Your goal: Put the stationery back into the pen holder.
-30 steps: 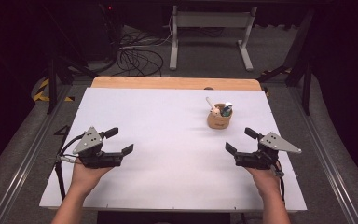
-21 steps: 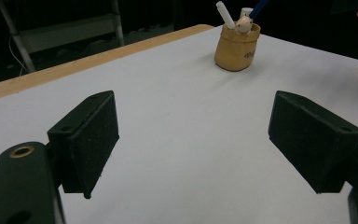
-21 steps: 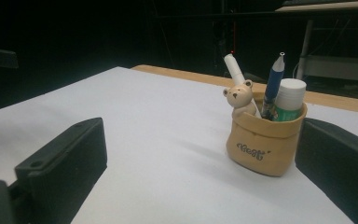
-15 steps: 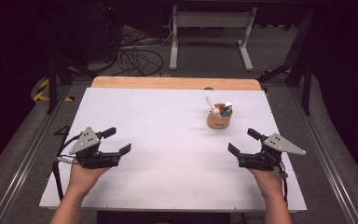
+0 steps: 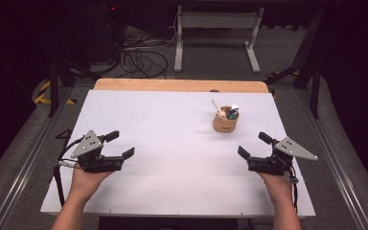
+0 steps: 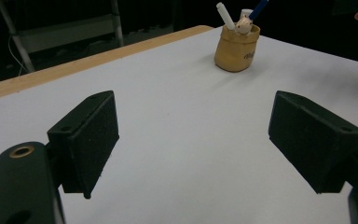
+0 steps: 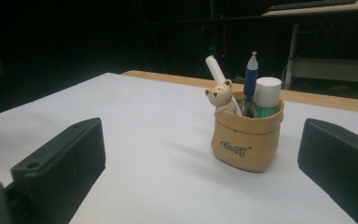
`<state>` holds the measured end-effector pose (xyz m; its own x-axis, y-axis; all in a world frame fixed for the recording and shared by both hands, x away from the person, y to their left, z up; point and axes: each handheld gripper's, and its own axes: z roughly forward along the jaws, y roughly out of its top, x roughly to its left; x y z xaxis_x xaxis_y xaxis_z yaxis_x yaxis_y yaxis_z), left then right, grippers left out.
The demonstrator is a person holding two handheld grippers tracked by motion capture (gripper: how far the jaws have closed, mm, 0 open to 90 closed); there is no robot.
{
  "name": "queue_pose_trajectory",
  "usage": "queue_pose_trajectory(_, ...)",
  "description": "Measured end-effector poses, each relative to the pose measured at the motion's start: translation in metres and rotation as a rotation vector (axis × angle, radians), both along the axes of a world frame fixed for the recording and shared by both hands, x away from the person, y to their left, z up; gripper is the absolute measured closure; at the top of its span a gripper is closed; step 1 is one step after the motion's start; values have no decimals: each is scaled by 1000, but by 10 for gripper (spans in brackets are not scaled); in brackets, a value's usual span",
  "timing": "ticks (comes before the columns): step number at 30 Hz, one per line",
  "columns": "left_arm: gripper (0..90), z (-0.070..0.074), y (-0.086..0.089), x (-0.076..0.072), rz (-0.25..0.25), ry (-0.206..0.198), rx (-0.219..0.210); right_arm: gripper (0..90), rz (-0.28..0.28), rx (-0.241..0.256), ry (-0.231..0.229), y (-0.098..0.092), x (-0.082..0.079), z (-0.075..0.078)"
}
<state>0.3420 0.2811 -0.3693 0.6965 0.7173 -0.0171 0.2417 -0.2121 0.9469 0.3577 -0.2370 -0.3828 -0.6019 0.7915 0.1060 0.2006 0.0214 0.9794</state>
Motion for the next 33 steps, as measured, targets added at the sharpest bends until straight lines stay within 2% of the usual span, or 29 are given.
queue_pose_trajectory(28, 163, -5, 0, 3, 10, 12, 3, 18, -11, -16, 1, 2, 1, -4)
queue_pose_trajectory(33, 159, -8, 0, 4, 16, 3, 12, 18, -11, -21, 0, 2, 2, -5)
